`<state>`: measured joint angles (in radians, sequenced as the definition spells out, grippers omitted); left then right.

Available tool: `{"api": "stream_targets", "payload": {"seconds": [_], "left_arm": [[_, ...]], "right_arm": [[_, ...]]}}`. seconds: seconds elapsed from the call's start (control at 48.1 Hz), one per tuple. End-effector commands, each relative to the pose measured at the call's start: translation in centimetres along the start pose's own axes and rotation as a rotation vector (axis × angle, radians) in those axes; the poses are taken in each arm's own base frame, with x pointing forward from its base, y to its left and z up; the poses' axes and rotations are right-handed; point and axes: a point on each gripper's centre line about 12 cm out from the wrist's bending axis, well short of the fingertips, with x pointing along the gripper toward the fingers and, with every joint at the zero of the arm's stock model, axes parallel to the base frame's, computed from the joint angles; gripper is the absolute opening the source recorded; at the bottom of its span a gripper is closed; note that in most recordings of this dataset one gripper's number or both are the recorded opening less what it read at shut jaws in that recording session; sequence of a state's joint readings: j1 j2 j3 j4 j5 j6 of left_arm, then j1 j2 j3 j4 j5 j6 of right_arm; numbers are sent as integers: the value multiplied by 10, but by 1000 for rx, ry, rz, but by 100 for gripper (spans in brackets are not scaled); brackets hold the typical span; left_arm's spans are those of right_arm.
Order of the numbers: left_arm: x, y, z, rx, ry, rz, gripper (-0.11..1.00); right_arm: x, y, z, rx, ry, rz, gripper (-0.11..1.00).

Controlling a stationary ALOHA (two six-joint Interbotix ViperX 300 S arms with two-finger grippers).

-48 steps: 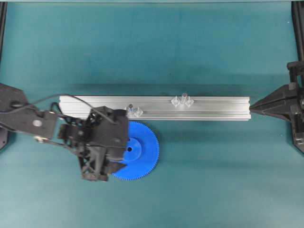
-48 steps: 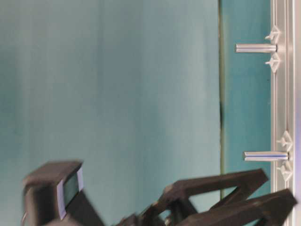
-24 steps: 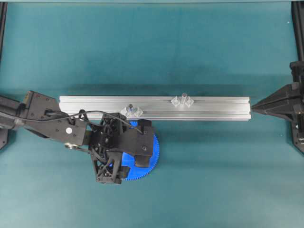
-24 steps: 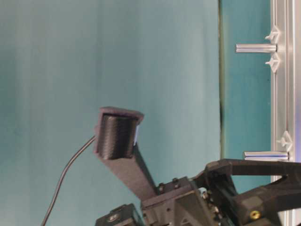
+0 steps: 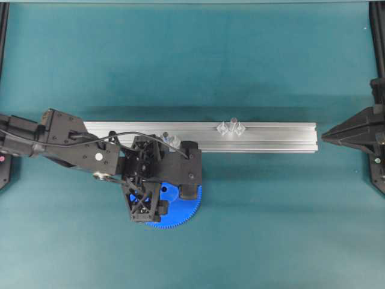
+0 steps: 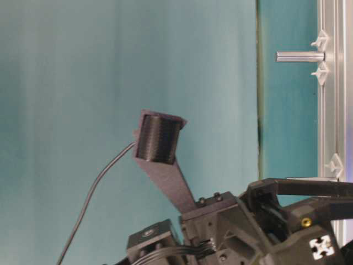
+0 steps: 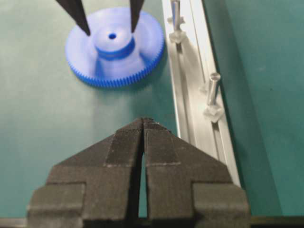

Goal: Insert the large gear onto the shaft.
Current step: 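Lower the left gripper and close its fingers on the gear hub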

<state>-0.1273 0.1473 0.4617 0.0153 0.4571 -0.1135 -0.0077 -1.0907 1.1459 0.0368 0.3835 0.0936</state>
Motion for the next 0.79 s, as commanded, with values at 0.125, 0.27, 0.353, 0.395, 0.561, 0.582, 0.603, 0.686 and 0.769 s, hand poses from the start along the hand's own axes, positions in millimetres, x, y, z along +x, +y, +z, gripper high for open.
{"api": "stream_targets", "payload": {"seconds": [0.125,0.27,0.353,0.395,0.561,0.582,0.603,0.686,0.769], "left_arm": [[1,1,2,1,24,5,94],[3,1,1,3,32,6,94],[5,0,0,4,38,6,94],[6,1,-1,3,41,7,94],[9,0,-2,4,47,7,94],[9,1,-1,3,46,7,94],[9,1,-1,3,47,7,94],[10,1,-1,1,47,7,94],[12,0,-2,1,53,7,94]], "right_arm": [[0,0,2,11,-6,1,6],[0,0,3,10,-6,-1,6],[0,0,2,11,-5,0,6],[0,0,2,11,-5,1,6],[1,0,0,11,-1,1,6],[1,0,0,11,0,0,6],[1,0,0,11,0,-1,6],[1,0,0,11,-5,1,6],[1,0,0,13,-5,-1,6]]}}
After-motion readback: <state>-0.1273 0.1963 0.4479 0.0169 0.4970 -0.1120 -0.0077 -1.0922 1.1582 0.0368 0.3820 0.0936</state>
